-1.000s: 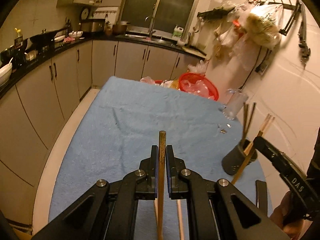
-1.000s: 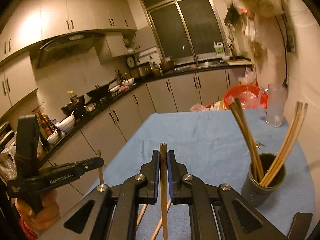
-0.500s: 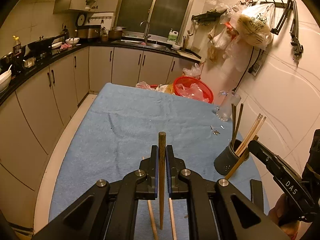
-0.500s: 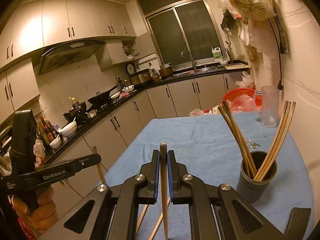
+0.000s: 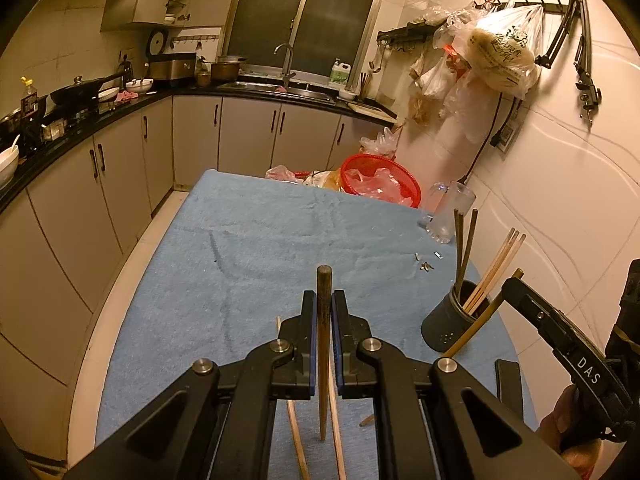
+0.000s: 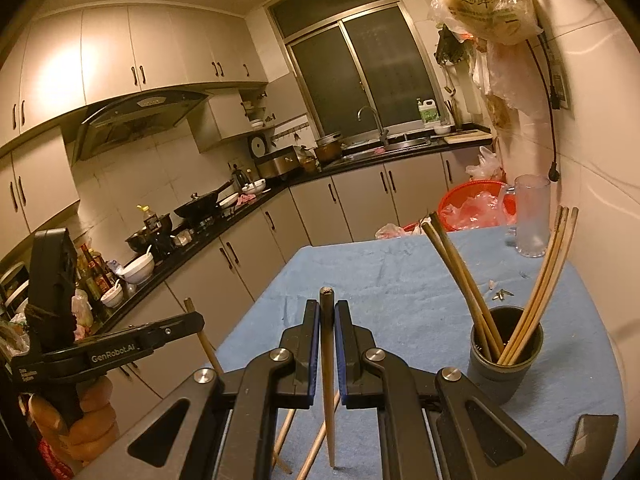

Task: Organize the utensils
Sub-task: 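Lift the held chopsticks and carry them toward the holder cup with both grippers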

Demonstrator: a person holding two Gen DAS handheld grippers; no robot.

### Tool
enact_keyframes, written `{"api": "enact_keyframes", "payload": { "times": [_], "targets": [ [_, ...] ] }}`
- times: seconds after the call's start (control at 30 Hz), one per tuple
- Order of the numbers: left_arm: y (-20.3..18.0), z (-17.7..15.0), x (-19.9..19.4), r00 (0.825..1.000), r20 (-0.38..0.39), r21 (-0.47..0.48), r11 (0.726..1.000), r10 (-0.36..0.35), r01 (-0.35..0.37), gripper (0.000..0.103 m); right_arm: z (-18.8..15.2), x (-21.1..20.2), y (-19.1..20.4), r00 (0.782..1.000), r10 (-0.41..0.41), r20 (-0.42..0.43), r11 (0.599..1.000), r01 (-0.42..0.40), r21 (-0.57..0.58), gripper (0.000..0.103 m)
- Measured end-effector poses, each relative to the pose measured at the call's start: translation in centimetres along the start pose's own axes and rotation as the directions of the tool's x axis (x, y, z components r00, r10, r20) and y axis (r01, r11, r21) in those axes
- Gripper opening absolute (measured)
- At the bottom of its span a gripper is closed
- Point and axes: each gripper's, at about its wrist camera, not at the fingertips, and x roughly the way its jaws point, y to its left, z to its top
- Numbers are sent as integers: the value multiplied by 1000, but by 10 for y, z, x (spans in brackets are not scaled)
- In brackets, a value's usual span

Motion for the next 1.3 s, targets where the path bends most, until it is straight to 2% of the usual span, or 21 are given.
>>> {"api": "enact_keyframes", "payload": {
  "times": [0.67, 0.93, 1.3],
  "targets": [
    [-26, 20, -13, 999, 29, 61, 997, -41, 39, 7, 23, -34, -22, 996, -37, 84, 998, 34, 43, 8],
    [-56, 34, -17, 996, 40, 106, 992, -75, 70, 7, 42, -63, -39, 986, -69, 152, 996, 60, 62, 8],
    [-117, 69, -25, 984, 89, 185, 973, -155, 137, 7, 79, -106, -78, 956, -141, 256, 987, 114, 116, 8]
  ]
}}
